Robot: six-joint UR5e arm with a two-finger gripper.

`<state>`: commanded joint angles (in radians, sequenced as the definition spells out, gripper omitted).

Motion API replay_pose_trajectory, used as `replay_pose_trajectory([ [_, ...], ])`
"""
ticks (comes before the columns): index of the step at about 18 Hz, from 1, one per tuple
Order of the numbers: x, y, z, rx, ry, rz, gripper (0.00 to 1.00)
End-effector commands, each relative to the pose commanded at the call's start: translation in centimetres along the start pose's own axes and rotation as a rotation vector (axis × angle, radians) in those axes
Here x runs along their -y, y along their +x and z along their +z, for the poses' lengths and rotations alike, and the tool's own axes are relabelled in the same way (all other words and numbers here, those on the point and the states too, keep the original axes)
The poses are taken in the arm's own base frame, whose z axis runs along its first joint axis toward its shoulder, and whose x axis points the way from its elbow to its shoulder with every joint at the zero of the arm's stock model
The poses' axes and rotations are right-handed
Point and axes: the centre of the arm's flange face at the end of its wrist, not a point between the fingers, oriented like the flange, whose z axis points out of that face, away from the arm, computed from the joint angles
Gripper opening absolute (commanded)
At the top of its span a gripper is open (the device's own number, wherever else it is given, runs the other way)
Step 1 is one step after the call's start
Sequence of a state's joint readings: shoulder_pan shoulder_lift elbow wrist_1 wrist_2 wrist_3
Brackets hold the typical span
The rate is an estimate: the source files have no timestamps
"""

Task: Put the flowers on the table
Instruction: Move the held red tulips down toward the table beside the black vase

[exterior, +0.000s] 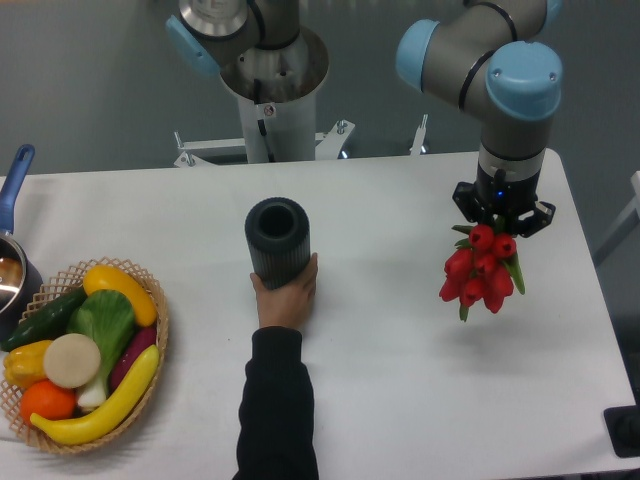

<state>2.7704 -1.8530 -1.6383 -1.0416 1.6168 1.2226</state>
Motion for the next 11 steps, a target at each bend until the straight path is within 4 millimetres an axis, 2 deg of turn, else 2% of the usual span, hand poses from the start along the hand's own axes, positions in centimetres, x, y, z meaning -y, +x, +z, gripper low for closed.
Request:
replay_pose_trajectory([
  [6,1.3,0.6,0.6,-0.008,0.003,0.012,0.24],
  [11,3.5,1.4,2.9,-0.040,0.007,0.001,0.24],
])
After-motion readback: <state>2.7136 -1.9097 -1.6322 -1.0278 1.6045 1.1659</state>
